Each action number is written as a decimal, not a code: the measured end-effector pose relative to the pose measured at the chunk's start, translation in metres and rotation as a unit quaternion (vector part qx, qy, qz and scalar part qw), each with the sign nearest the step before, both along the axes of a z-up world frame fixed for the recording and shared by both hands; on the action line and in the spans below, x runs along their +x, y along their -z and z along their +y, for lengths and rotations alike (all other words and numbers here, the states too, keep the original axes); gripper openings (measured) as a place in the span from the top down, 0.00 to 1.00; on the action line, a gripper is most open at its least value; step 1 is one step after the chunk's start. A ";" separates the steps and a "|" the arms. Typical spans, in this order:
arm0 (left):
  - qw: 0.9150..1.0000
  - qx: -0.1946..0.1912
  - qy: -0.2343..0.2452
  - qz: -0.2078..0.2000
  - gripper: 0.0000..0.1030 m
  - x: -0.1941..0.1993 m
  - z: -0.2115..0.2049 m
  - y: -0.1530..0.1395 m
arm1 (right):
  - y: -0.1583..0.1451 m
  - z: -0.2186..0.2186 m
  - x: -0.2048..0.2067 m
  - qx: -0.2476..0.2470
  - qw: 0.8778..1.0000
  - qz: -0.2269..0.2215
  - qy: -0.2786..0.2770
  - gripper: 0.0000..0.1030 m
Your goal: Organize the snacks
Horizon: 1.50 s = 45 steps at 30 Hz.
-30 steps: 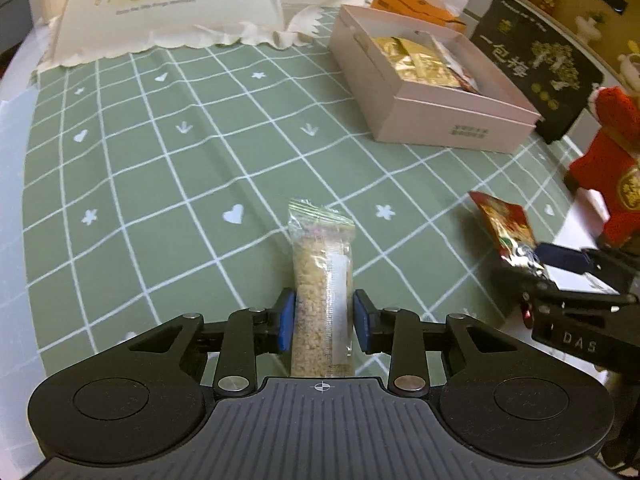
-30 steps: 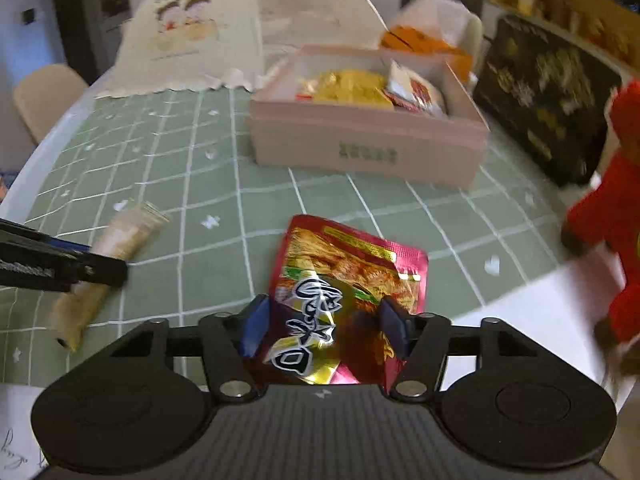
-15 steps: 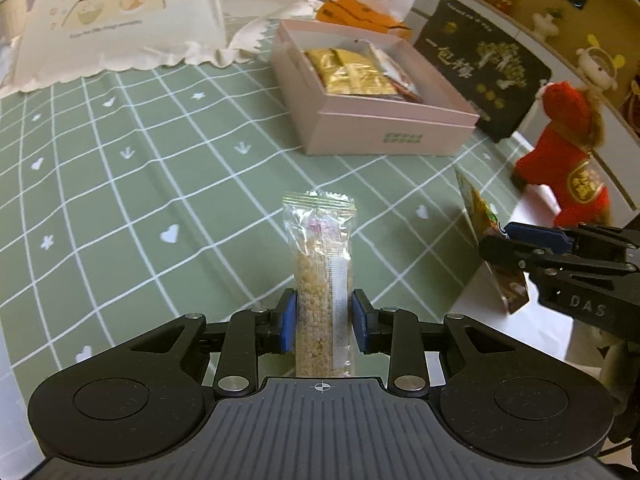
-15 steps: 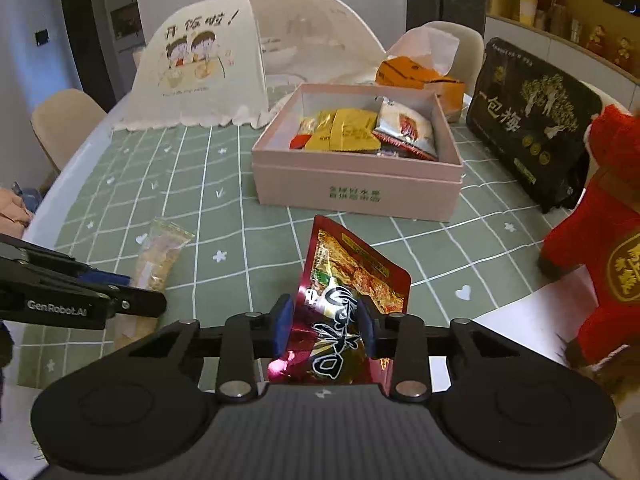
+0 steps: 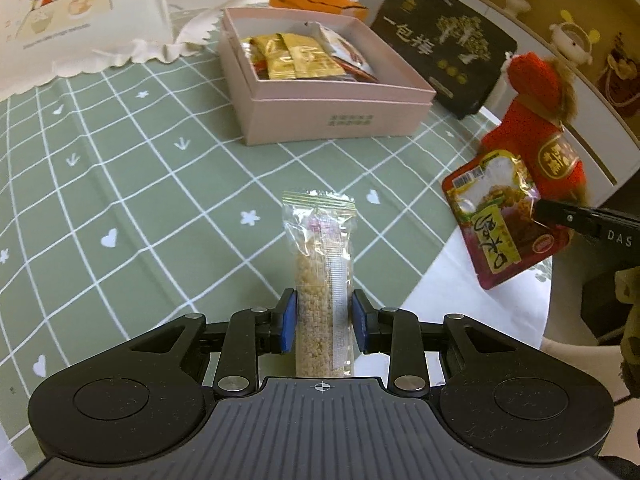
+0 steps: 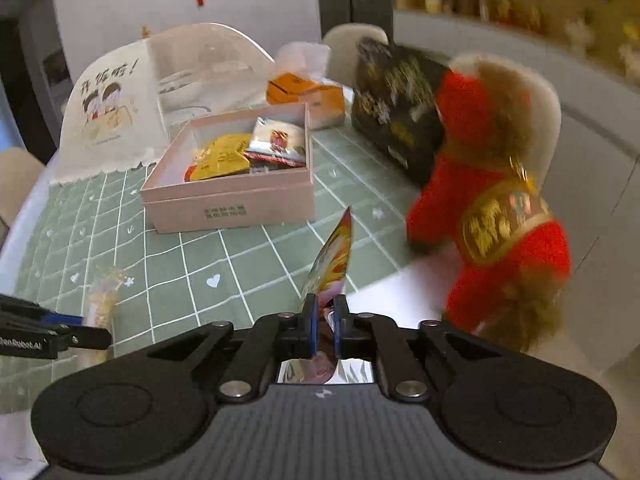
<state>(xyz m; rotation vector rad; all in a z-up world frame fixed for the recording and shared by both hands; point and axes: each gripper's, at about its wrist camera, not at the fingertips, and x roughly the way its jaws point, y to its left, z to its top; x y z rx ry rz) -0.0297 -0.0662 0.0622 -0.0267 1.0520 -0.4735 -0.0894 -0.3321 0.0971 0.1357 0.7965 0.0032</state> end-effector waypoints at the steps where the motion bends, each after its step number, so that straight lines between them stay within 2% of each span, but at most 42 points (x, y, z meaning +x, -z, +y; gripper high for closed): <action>1: 1.000 0.000 0.001 0.002 0.68 0.001 -0.001 0.001 | 0.003 -0.007 0.001 0.018 1.000 0.000 0.004 0.87; 5: 1.000 0.005 0.001 0.008 0.68 0.001 -0.001 0.002 | 0.020 -0.027 0.010 0.089 0.996 0.019 0.022 0.87; 10: 1.000 -0.001 -0.008 0.018 0.68 0.005 0.003 0.005 | 0.018 -0.018 0.017 0.153 0.988 -0.006 -0.001 0.87; 15: 1.000 -0.003 -0.011 0.024 0.68 0.008 0.002 0.009 | 0.013 0.016 0.041 0.119 0.992 -0.007 -0.029 0.86; 21: 0.999 -0.008 -0.020 0.034 0.68 0.011 0.009 0.014 | 0.022 0.039 0.060 0.183 0.980 -0.012 -0.077 0.86; 26: 0.999 -0.010 -0.040 0.034 0.68 0.019 0.017 0.016 | 0.024 0.067 0.080 0.169 0.981 0.000 -0.093 0.85; 29: 0.998 -0.019 -0.049 0.034 0.68 0.025 0.020 0.018 | 0.024 0.075 0.090 0.183 0.979 -0.001 -0.094 0.78; 31: 0.998 -0.028 -0.054 0.032 0.68 0.030 0.022 0.019 | 0.026 0.080 0.097 0.186 0.979 0.006 -0.088 0.66; 32: 0.998 -0.030 -0.054 0.030 0.68 0.033 0.023 0.020 | 0.028 0.083 0.101 0.184 0.979 0.015 -0.082 0.63; 34: 0.998 -0.031 -0.054 0.027 0.68 0.037 0.023 0.020 | 0.035 0.084 0.109 0.195 0.978 0.040 -0.068 0.48; 35: 0.998 -0.033 -0.053 0.027 0.68 0.038 0.023 0.021 | 0.037 0.083 0.111 0.205 0.976 0.048 -0.062 0.46; 38: 0.998 -0.039 -0.052 0.026 0.68 0.039 0.024 0.021 | 0.045 0.083 0.122 0.225 0.971 0.067 -0.052 0.48; 39: 0.998 -0.040 -0.051 0.026 0.68 0.038 0.025 0.022 | 0.047 0.084 0.126 0.226 0.970 0.073 -0.053 0.57; 40: 0.998 -0.041 -0.051 0.025 0.68 0.038 0.025 0.022 | 0.049 0.086 0.129 0.224 0.970 0.078 -0.054 0.73; 43: 0.998 -0.041 -0.051 0.018 0.68 0.035 0.027 0.020 | 0.053 0.090 0.136 0.225 0.966 0.100 -0.073 0.79; 45: 0.998 -0.043 -0.043 0.012 0.68 0.031 0.026 0.016 | 0.043 0.091 0.129 0.211 0.969 0.091 -0.086 0.80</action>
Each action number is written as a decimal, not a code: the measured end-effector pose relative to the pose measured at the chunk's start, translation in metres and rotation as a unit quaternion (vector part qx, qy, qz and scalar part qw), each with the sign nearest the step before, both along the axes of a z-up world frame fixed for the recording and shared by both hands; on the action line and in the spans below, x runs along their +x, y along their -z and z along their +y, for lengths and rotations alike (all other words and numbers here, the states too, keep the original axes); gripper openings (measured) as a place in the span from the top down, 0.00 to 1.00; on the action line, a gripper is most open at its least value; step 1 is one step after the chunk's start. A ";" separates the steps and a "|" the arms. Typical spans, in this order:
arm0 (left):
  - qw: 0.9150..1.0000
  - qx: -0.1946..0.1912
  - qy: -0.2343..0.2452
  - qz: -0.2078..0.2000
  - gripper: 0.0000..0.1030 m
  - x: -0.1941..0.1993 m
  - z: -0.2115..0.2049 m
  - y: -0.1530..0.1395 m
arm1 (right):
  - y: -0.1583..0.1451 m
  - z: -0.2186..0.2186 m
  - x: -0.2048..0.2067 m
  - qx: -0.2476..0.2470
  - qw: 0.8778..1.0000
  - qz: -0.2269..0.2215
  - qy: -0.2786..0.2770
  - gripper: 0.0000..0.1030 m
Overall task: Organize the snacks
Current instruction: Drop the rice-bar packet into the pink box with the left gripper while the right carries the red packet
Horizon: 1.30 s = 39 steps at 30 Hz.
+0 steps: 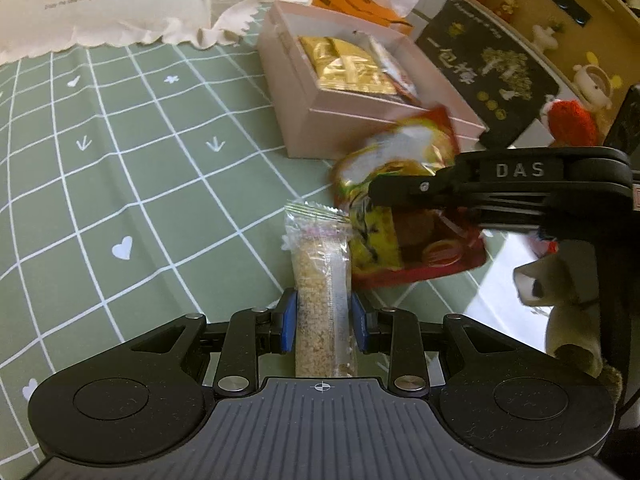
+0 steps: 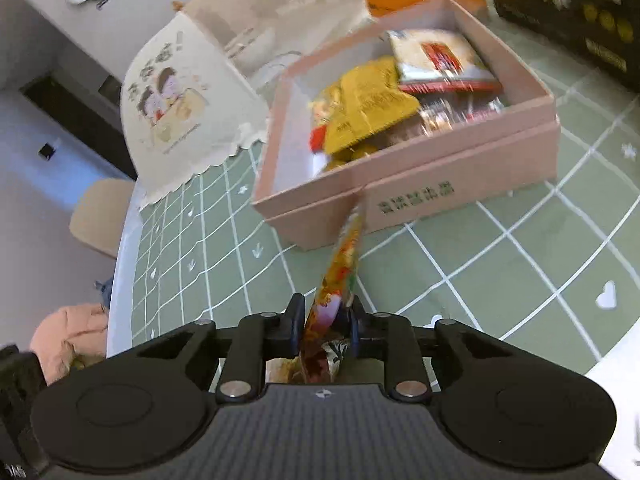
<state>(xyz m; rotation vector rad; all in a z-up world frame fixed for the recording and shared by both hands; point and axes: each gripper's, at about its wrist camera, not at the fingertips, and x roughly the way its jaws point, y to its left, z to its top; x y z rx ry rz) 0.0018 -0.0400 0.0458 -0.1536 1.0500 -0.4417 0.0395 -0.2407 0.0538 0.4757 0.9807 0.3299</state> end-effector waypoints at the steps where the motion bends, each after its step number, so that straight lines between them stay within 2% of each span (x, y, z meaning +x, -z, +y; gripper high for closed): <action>1: 1.000 0.000 0.006 -0.005 0.68 -0.003 -0.001 -0.003 | -0.007 0.001 -0.006 -0.009 1.000 -0.012 -0.007 0.81; 5: 0.999 -0.001 0.020 -0.034 0.68 -0.016 -0.005 -0.026 | -0.038 -0.009 -0.034 -0.034 0.998 -0.048 -0.022 0.81; 8: 0.997 -0.018 0.017 -0.069 0.68 -0.010 -0.004 -0.055 | -0.059 -0.025 -0.055 -0.046 0.996 -0.070 -0.015 0.81; 14: 0.988 -0.048 0.032 -0.140 0.67 0.060 -0.022 -0.124 | -0.085 -0.054 -0.077 -0.070 0.993 -0.088 0.026 0.81; 16: 0.989 -0.071 0.025 -0.126 0.65 0.101 -0.029 -0.134 | -0.087 -0.057 -0.079 -0.077 0.993 -0.089 0.031 0.81; 18: 0.989 -0.078 -0.003 -0.123 0.66 0.129 -0.030 -0.135 | -0.089 -0.056 -0.080 -0.083 0.992 -0.089 0.032 0.81; 20: 0.988 -0.077 -0.013 -0.136 0.66 0.135 -0.028 -0.135 | -0.091 -0.056 -0.082 -0.091 0.991 -0.093 0.033 0.81; 23: 0.987 -0.083 -0.003 -0.141 0.66 0.119 -0.020 -0.127 | -0.092 -0.062 -0.082 -0.097 0.990 -0.094 0.041 0.81; 27: 0.992 -0.065 0.004 -0.111 0.66 0.083 -0.008 -0.092 | -0.093 -0.070 -0.069 -0.102 0.989 -0.088 0.054 0.81; 32: 0.995 -0.084 -0.023 -0.046 0.66 0.048 0.009 -0.047 | -0.114 -0.062 -0.023 -0.079 0.989 -0.120 0.043 0.85; 35: 0.995 -0.090 -0.038 -0.033 0.66 0.038 0.015 -0.036 | -0.128 -0.057 0.020 -0.010 0.987 -0.155 0.041 0.87; 36: 0.995 -0.084 -0.041 -0.031 0.66 0.037 0.016 -0.033 | -0.129 -0.055 0.033 -0.002 0.985 -0.163 0.050 0.86; 39: 0.997 -0.051 -0.057 -0.029 0.66 0.033 0.022 -0.030 | -0.123 -0.043 0.067 -0.067 0.982 -0.158 0.076 0.86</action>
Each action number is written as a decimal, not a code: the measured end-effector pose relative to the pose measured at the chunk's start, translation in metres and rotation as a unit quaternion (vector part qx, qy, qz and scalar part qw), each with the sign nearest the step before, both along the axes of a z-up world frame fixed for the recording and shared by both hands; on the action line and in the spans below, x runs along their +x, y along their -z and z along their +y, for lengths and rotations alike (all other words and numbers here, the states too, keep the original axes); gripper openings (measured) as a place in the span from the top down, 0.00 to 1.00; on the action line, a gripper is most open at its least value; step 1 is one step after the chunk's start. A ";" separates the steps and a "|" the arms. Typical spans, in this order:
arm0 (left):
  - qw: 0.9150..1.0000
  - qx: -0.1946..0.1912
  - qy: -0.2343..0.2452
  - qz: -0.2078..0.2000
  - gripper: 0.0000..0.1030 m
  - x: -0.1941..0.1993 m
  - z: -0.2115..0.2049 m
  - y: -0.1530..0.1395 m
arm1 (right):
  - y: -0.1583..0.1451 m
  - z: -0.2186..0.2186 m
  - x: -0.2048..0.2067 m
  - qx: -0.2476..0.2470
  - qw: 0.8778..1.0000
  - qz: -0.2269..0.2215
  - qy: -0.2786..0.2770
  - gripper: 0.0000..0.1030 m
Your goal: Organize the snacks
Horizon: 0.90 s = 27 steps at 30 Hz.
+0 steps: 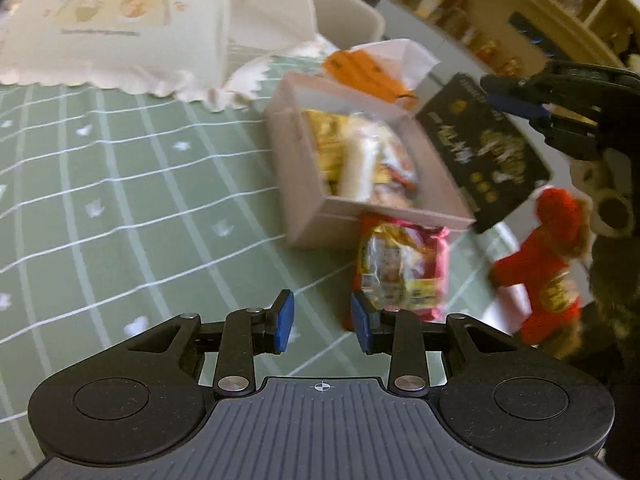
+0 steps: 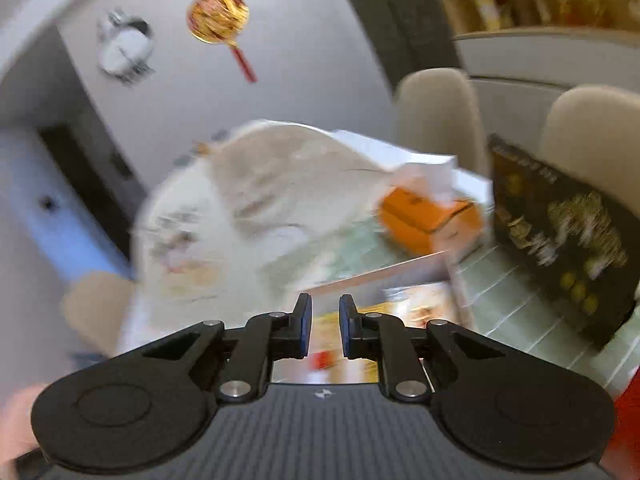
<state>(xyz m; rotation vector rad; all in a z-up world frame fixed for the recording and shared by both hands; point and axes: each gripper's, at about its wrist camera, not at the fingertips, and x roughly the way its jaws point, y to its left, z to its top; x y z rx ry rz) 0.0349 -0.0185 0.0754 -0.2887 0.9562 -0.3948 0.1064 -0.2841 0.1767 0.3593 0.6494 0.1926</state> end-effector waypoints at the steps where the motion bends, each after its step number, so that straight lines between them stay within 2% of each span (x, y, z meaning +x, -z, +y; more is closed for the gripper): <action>1: 1.000 0.004 -0.003 -0.002 0.66 -0.002 0.003 -0.001 | 0.006 0.000 0.005 -0.009 1.000 0.013 -0.003 0.86; 3: 1.000 0.002 -0.009 -0.001 0.66 -0.005 0.009 0.000 | 0.016 -0.005 0.000 -0.005 0.999 0.024 -0.022 0.83; 5: 1.000 -0.003 -0.015 0.005 0.66 -0.007 0.013 0.003 | 0.027 -0.010 -0.012 -0.016 0.999 0.036 -0.032 0.69; 7: 1.000 -0.010 -0.019 0.013 0.66 -0.007 0.013 0.008 | 0.040 -0.014 -0.026 -0.037 0.998 0.048 -0.031 0.46; 8: 1.000 -0.012 -0.019 0.017 0.66 -0.006 0.011 0.011 | 0.047 -0.014 -0.030 -0.048 0.997 0.057 -0.029 0.44; 13: 1.000 -0.016 0.006 0.024 0.66 0.006 -0.012 0.021 | 0.089 -0.018 -0.049 -0.058 0.991 0.115 -0.026 0.43; 18: 0.999 -0.003 0.025 0.020 0.66 0.024 -0.035 0.028 | 0.122 -0.021 -0.057 -0.024 0.987 0.156 -0.016 0.43; 23: 0.999 0.008 0.031 0.019 0.66 0.047 -0.047 0.040 | 0.139 -0.017 -0.061 -0.017 0.985 0.173 -0.016 0.43; 27: 0.999 -0.001 0.037 0.025 0.66 0.056 -0.053 0.046 | 0.138 -0.011 -0.065 -0.038 0.986 0.161 -0.038 0.42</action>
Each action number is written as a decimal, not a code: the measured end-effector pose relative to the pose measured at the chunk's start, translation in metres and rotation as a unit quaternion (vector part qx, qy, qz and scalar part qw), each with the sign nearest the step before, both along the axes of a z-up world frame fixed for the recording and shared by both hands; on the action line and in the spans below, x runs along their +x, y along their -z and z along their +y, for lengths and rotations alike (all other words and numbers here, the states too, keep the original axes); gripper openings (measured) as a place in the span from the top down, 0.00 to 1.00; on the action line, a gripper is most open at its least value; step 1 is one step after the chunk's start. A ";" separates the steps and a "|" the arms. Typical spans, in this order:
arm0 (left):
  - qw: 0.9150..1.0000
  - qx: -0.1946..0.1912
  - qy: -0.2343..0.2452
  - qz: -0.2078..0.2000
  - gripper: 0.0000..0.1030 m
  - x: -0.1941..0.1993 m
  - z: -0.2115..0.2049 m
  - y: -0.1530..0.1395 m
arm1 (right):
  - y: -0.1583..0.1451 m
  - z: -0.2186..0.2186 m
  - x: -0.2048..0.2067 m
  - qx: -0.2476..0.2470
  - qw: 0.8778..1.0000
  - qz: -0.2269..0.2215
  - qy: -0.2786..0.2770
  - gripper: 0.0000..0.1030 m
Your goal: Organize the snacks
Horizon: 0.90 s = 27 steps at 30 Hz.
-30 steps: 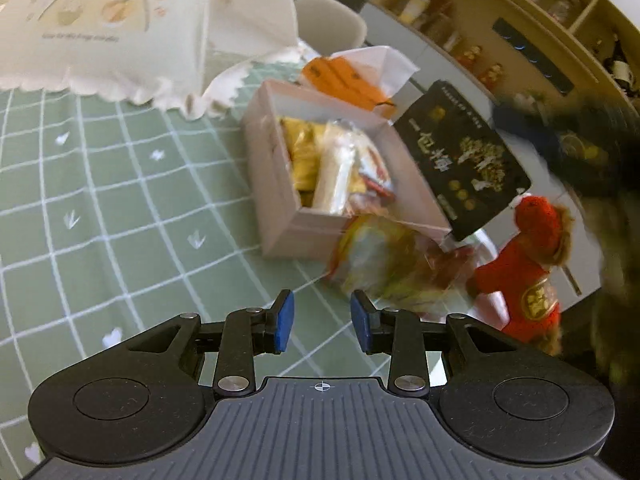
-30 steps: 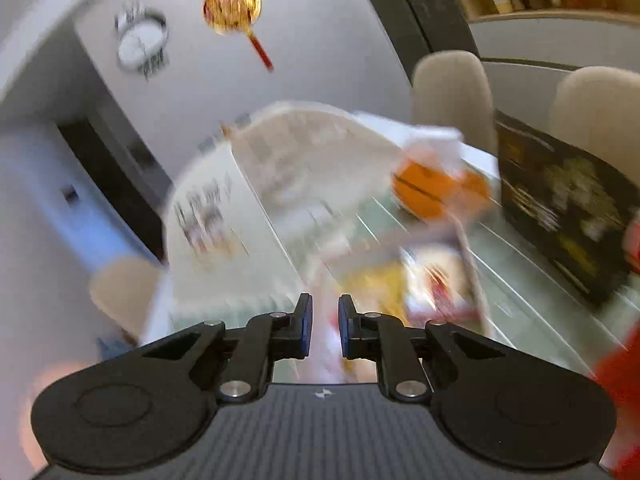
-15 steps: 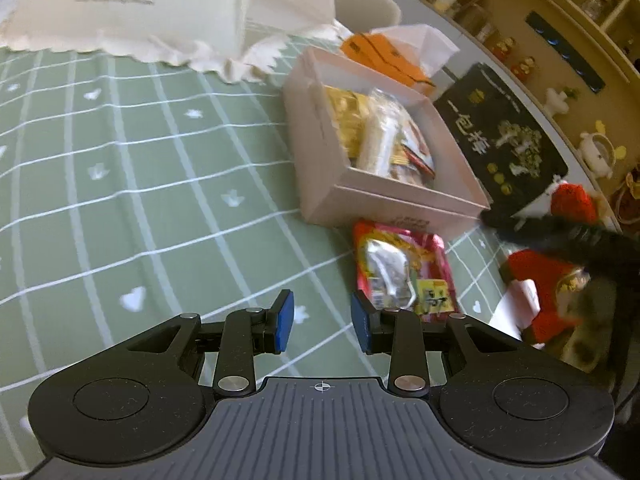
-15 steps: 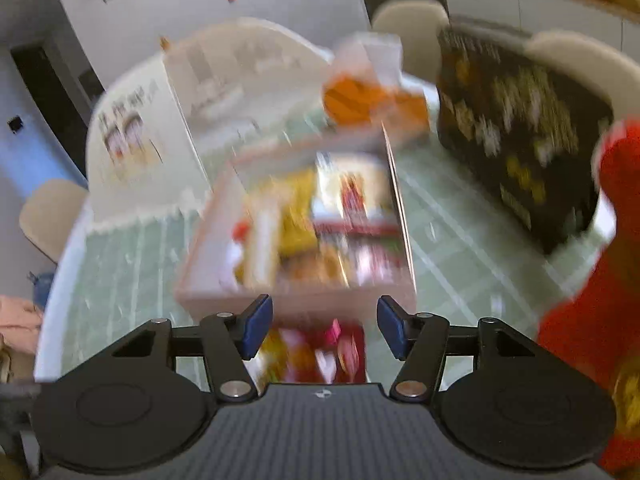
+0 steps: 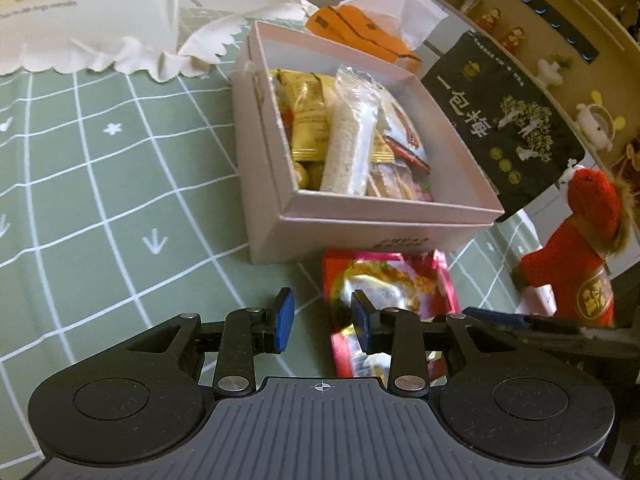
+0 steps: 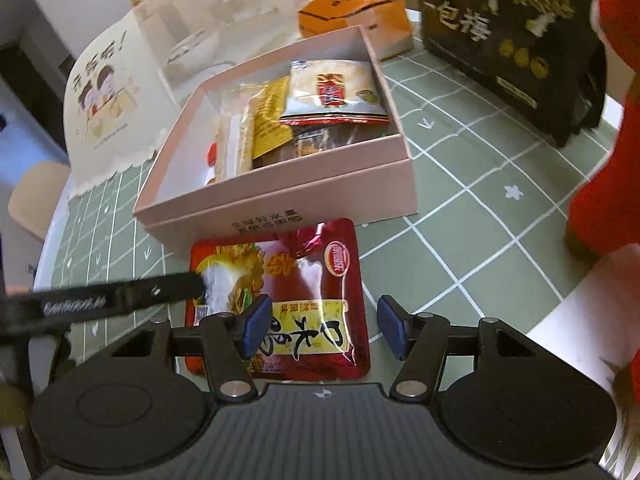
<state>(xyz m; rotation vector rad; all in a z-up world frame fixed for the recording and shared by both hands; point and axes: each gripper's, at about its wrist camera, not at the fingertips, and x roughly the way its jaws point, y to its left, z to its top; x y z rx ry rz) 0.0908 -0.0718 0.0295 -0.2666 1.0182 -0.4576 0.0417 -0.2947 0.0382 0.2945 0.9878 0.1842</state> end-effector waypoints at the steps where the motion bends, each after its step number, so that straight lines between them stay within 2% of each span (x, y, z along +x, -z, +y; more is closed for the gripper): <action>1: 1.000 -0.005 0.003 0.004 0.66 0.001 -0.001 0.000 | 0.000 0.001 0.000 0.001 1.000 -0.001 -0.008 0.41; 5: 0.999 -0.025 0.010 0.016 0.65 0.002 -0.002 0.003 | 0.000 0.010 -0.001 0.016 0.999 -0.002 -0.041 0.30; 10: 0.999 -0.040 0.022 0.030 0.66 0.003 0.012 -0.001 | 0.002 0.024 -0.015 0.013 0.996 -0.018 -0.083 0.29; 13: 0.998 -0.043 0.017 0.032 0.65 0.002 0.020 -0.002 | -0.001 0.038 -0.025 -0.008 0.993 -0.031 -0.115 0.29; 15: 0.999 -0.038 0.008 0.021 0.64 0.005 0.024 -0.004 | -0.005 0.053 -0.033 -0.014 0.988 -0.028 -0.151 0.29; 17: 1.000 -0.023 -0.015 0.012 0.65 0.010 0.032 -0.007 | -0.012 0.070 -0.045 -0.008 0.979 -0.028 -0.203 0.30; 19: 0.999 -0.025 -0.044 0.011 0.65 0.011 0.049 -0.015 | -0.019 0.078 -0.055 -0.019 0.972 -0.040 -0.232 0.31; 23: 0.997 0.017 -0.077 -0.005 0.65 -0.012 0.074 -0.037 | -0.033 0.064 -0.051 -0.052 0.972 -0.084 -0.213 0.29; 27: 0.996 -0.024 -0.082 0.039 0.65 -0.043 0.091 -0.029 | -0.023 0.064 -0.022 -0.036 0.970 -0.078 -0.227 0.29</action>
